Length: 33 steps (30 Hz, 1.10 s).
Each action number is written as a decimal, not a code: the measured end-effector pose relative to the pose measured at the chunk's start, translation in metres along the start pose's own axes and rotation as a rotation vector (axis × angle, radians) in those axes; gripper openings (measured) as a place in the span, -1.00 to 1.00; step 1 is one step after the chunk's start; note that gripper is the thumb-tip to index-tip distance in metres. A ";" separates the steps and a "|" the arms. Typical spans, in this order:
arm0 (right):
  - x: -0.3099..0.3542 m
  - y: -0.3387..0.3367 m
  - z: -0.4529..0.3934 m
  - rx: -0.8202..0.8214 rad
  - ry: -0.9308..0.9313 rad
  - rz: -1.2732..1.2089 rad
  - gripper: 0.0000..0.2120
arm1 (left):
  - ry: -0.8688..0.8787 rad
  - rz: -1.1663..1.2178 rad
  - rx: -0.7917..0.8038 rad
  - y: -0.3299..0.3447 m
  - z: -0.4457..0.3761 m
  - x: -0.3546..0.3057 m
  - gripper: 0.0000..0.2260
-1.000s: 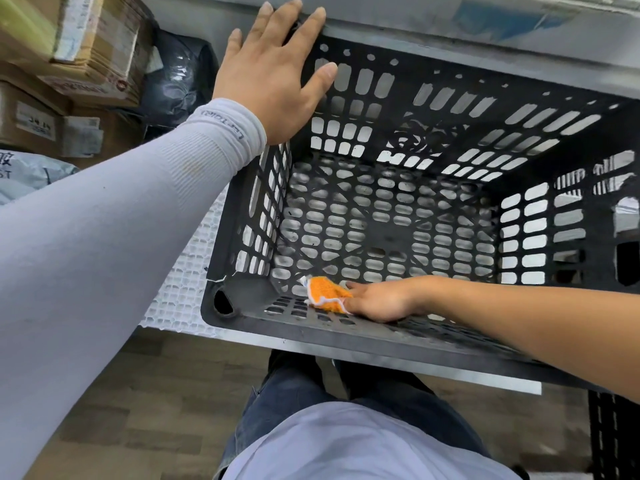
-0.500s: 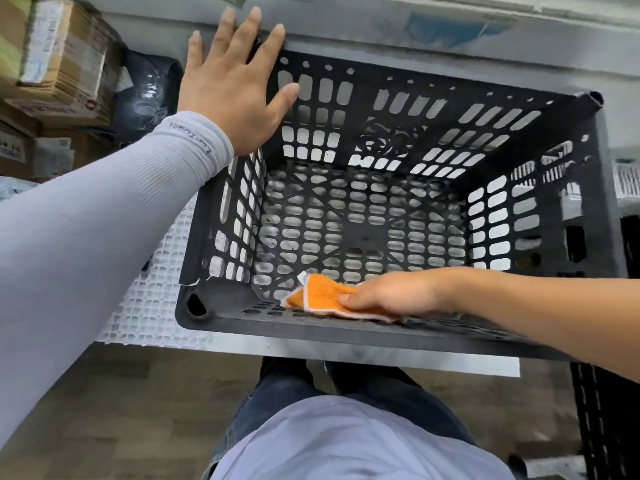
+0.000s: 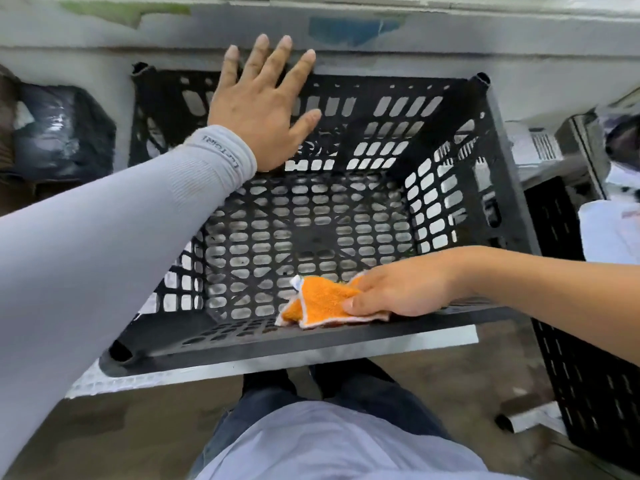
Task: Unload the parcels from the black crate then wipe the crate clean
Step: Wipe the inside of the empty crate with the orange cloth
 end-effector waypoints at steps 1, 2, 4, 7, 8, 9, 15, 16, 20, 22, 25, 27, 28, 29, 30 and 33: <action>-0.005 0.000 0.000 0.018 0.007 0.025 -0.58 | 0.000 0.001 0.003 0.003 -0.005 -0.005 -0.34; -0.011 0.003 -0.002 0.041 0.027 0.061 -0.61 | -0.006 0.001 0.001 0.006 -0.007 -0.008 -0.34; -0.022 0.006 -0.009 0.065 0.083 0.131 -0.65 | -0.023 0.002 -0.016 0.010 -0.009 -0.009 -0.35; -0.024 0.014 -0.026 0.123 0.124 0.133 -0.61 | -0.023 0.011 -0.054 0.013 -0.008 -0.005 -0.35; -0.027 0.019 -0.036 0.142 0.131 0.127 -0.60 | -0.019 0.012 -0.069 0.013 -0.008 -0.005 -0.35; -0.027 0.023 -0.044 0.147 0.134 0.126 -0.58 | -0.014 0.010 -0.082 0.013 -0.007 -0.005 -0.35; -0.033 0.043 -0.105 0.240 0.207 0.121 -0.51 | -0.010 0.013 -0.130 0.017 -0.008 -0.005 -0.35; -0.033 0.042 -0.110 0.226 0.205 0.163 -0.46 | -0.011 0.023 -0.137 0.018 -0.007 -0.004 -0.35; -0.028 0.042 -0.121 0.225 0.179 0.113 -0.43 | -0.011 0.041 -0.172 0.019 -0.006 -0.005 -0.35; -0.021 0.036 -0.115 0.209 0.161 0.037 -0.53 | -0.017 0.059 -0.184 0.019 -0.007 -0.004 -0.35; -0.011 0.024 -0.096 0.154 0.113 -0.036 -0.66 | -0.010 0.060 -0.200 0.020 -0.007 -0.005 -0.35; -0.003 0.017 -0.074 0.120 0.089 -0.113 -0.65 | 0.000 0.057 -0.208 0.020 -0.007 -0.006 -0.34; -0.001 0.013 -0.063 0.112 0.076 -0.139 -0.63 | 0.000 0.056 -0.208 0.020 -0.008 -0.006 -0.34; 0.000 0.009 -0.052 0.111 0.067 -0.141 -0.61 | -0.002 0.055 -0.208 0.020 -0.008 -0.006 -0.34; 0.002 0.005 -0.041 0.110 0.058 -0.125 -0.60 | -0.005 0.052 -0.209 0.020 -0.007 -0.006 -0.34; 0.002 -0.003 -0.009 0.116 0.060 -0.027 -0.57 | -0.004 0.037 -0.209 0.021 -0.005 -0.008 -0.34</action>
Point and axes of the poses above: each hand's wrist, its own z-axis away from the middle knuckle, its own y-axis out of the palm, x = y × z, the point moved 6 cm from there along -z, towards the middle knuckle, and after that the axes turned 14 degrees about z, right-handed, at the moved point
